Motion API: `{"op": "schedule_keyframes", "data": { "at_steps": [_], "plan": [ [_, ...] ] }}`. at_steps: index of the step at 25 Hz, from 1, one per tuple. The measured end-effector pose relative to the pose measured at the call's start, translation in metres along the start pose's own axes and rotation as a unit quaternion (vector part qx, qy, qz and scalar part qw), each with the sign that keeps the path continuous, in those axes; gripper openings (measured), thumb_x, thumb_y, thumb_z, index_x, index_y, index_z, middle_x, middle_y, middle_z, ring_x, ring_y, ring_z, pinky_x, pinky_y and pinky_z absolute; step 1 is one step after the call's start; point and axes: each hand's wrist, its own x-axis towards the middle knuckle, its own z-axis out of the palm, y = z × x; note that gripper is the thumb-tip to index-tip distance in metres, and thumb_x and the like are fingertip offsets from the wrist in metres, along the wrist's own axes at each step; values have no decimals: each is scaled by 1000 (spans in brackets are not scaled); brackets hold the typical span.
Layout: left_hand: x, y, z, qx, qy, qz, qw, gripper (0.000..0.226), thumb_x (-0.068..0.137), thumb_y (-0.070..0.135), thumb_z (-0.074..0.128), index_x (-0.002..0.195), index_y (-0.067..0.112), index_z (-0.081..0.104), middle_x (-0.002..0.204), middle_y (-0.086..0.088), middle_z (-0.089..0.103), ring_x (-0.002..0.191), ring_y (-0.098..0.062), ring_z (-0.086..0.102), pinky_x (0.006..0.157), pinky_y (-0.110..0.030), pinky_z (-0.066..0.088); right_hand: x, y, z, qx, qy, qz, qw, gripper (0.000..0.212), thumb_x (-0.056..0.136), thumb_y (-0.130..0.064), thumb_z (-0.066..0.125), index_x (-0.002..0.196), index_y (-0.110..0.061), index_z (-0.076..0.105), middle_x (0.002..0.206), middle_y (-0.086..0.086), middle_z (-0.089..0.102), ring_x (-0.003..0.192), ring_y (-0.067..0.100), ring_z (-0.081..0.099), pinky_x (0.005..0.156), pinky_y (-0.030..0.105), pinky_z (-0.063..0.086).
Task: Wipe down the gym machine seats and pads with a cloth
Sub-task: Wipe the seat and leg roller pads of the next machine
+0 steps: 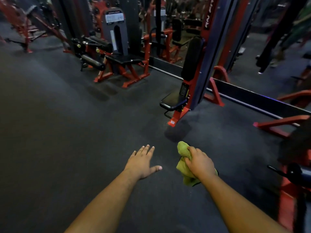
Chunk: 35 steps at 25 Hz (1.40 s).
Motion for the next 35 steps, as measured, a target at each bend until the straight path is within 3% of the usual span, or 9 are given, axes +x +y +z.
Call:
{"op": "schedule_keyframes", "data": {
  "at_steps": [4,18,27,35],
  "plan": [
    [105,-28,-29,26,-13,45,999,101,87,82,39,162,26,-1,170,0,0,156,-19,1,125,-45,11,91,-9,12,14,3,41,999,44,96,-49,48,135,-30,45,126,-1,57,115,27,57,82,42,50],
    [478,-114,-115,37,-65,82,994,101,86,82,38,162,26,2,170,0,4,156,-19,4,125,-45,12,459,-29,29,54,-20,107,993,47,96,-46,51,137,-26,45,125,2,57,116,27,57,83,43,51],
    [747,-171,-127,50,-146,175,972,99,88,80,37,162,22,5,170,-3,7,156,-22,6,125,-45,15,669,-37,87,104,-12,252,962,53,95,-43,54,143,-25,42,128,4,57,118,29,56,88,45,52],
    [963,-173,-76,54,-199,173,963,94,91,77,37,162,23,7,170,-2,6,156,-20,5,126,-44,14,846,17,172,159,11,316,935,52,93,-38,57,140,-21,45,128,9,58,116,34,56,90,51,51]
  ]
}}
